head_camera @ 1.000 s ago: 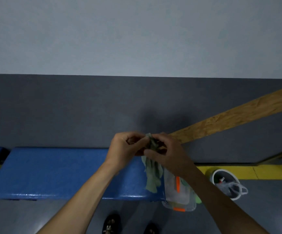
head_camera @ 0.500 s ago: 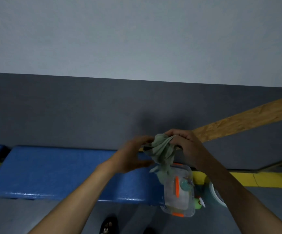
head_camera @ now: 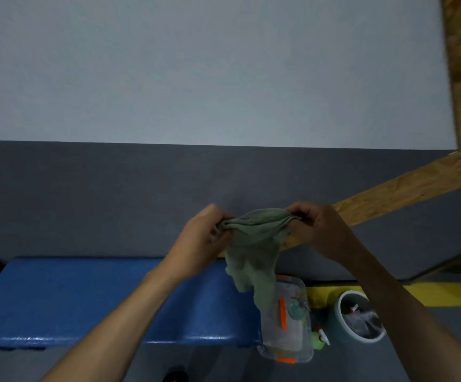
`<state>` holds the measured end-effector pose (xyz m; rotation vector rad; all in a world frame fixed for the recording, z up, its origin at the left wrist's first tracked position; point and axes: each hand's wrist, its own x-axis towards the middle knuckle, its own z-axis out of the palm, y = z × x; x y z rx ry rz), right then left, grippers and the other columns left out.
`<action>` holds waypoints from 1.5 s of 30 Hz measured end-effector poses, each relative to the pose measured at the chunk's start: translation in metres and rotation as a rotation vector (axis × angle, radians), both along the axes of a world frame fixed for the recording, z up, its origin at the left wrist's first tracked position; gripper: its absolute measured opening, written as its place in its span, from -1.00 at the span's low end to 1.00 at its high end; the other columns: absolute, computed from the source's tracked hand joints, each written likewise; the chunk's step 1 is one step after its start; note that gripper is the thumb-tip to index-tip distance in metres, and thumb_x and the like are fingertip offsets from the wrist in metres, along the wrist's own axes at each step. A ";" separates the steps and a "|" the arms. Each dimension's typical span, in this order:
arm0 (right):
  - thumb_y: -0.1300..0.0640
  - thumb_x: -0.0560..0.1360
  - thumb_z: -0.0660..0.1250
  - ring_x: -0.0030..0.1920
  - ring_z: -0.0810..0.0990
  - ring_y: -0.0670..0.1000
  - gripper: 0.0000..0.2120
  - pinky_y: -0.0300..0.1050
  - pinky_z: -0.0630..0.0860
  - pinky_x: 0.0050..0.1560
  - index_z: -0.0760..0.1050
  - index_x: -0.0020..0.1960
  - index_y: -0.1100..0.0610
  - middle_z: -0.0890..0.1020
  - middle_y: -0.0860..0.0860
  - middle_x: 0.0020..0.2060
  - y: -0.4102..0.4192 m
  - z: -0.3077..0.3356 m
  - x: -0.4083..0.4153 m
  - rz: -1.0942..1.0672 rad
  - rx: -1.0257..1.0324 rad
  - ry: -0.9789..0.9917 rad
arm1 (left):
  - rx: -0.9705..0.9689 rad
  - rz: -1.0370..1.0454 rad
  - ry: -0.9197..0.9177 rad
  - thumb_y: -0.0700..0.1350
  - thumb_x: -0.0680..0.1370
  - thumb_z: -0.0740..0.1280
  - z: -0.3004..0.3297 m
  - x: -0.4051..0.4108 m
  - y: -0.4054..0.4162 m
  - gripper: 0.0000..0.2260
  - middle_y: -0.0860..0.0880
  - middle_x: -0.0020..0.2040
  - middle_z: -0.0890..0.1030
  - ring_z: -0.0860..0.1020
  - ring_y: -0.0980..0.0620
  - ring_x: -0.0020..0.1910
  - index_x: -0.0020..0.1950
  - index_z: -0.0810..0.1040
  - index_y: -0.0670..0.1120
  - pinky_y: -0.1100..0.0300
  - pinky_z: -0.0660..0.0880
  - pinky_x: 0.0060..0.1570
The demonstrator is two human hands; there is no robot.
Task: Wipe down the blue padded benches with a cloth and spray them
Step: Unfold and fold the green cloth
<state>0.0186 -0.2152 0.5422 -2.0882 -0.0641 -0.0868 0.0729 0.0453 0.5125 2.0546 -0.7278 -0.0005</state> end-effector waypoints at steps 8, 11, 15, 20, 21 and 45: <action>0.28 0.49 0.35 -0.18 0.64 0.10 -0.90 0.06 0.51 -0.16 0.63 -0.11 0.16 0.68 0.13 -0.22 0.001 0.015 -0.006 0.016 0.132 -0.029 | -0.015 -0.053 0.038 0.01 0.62 0.30 0.046 -0.007 0.005 -0.91 0.00 -0.23 0.61 0.58 0.00 -0.25 -0.05 0.54 0.04 -0.06 0.53 -0.24; 0.18 0.54 0.27 0.00 0.64 0.08 -0.80 -0.03 0.52 0.03 0.60 0.07 0.24 0.68 0.14 -0.04 0.014 0.036 0.009 -0.033 0.606 -0.010 | -0.320 0.031 0.149 -0.03 0.62 0.30 0.080 -0.007 -0.006 -0.85 -0.10 -0.28 0.63 0.57 -0.03 -0.35 -0.02 0.58 -0.07 0.02 0.53 -0.36; -0.15 0.48 0.29 0.09 0.66 0.12 -0.52 -0.04 0.62 0.04 0.62 0.16 0.21 0.67 0.19 0.09 0.047 0.024 -0.004 0.011 1.036 0.388 | -0.524 0.117 0.206 -0.03 0.63 0.29 0.110 0.008 -0.024 -0.72 -0.23 -0.33 0.52 0.47 -0.02 -0.35 -0.04 0.55 -0.26 0.14 0.42 -0.41; 0.20 0.41 0.43 0.09 0.64 0.31 -0.69 0.10 0.63 0.03 0.62 0.09 0.35 0.64 0.34 0.06 0.061 0.008 -0.013 -0.053 0.922 0.401 | -0.632 0.265 0.482 0.12 0.61 0.27 0.092 0.019 -0.016 -0.58 -0.13 -0.38 0.46 0.44 -0.03 -0.41 -0.19 0.57 -0.21 0.15 0.42 -0.39; 0.19 0.44 0.38 0.11 0.62 0.32 -0.68 0.14 0.60 0.10 0.61 0.12 0.36 0.63 0.34 0.09 0.060 0.008 -0.009 -0.070 0.958 0.369 | -0.711 0.225 0.658 0.19 0.60 0.24 0.084 0.022 -0.011 -0.57 -0.06 -0.39 0.39 0.39 0.03 -0.43 -0.17 0.57 -0.16 0.17 0.42 -0.39; 0.14 0.47 0.47 -0.02 0.69 0.15 -0.79 0.21 0.62 0.05 0.57 0.06 0.19 0.69 0.15 -0.04 0.048 -0.088 0.004 -0.407 0.431 0.382 | -0.217 0.176 0.318 -0.06 0.49 0.44 -0.059 -0.008 0.018 -0.95 0.06 0.16 0.55 0.54 0.11 0.17 -0.11 0.65 -0.01 0.21 0.49 0.15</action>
